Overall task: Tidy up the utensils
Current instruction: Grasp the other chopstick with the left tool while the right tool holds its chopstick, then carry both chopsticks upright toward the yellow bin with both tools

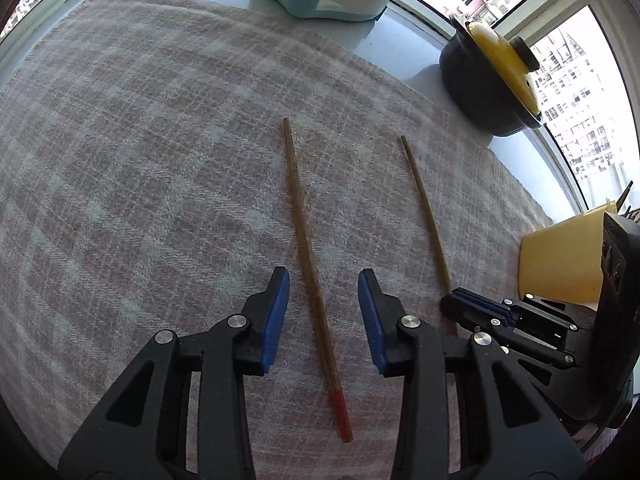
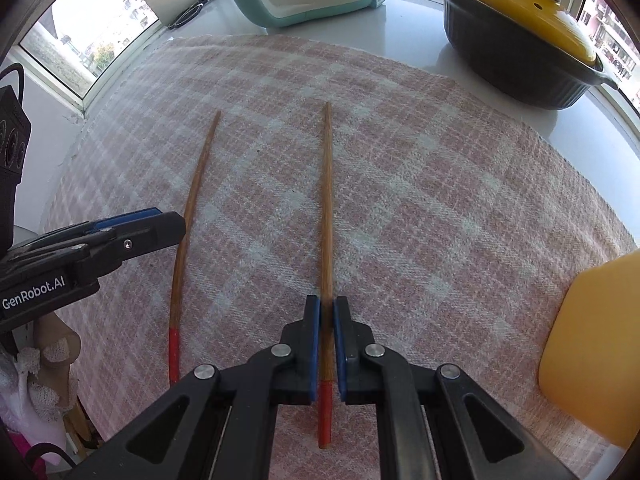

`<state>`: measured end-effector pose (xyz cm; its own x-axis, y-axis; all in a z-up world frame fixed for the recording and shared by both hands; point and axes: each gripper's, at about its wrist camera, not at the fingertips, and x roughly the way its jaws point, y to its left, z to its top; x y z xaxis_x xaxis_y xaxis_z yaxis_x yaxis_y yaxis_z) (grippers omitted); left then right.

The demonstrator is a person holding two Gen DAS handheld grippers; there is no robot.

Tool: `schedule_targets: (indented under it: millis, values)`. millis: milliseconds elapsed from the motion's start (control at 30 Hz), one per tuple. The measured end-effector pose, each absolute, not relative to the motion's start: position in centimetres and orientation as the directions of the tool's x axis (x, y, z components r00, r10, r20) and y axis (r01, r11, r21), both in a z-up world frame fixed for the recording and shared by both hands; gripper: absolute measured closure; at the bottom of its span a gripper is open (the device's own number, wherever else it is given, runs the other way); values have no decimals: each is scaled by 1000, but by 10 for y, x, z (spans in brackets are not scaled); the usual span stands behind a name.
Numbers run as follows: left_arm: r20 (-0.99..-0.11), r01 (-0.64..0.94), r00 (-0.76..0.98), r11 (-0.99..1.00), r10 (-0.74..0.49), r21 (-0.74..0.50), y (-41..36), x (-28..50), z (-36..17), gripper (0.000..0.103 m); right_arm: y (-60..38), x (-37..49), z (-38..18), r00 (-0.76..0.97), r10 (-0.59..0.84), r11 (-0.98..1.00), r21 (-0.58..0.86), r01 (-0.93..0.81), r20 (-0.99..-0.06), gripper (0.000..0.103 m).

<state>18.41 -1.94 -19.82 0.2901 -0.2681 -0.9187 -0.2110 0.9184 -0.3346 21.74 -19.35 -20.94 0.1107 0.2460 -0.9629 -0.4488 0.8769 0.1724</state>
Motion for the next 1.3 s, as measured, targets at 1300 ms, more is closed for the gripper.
schedule_targets:
  millis: [1300]
  values:
    - [-915, -164, 368, 957, -167, -241, -12, 173, -185, 99, -169, 232, -202, 187, 234, 883, 128, -451, -954, 99]
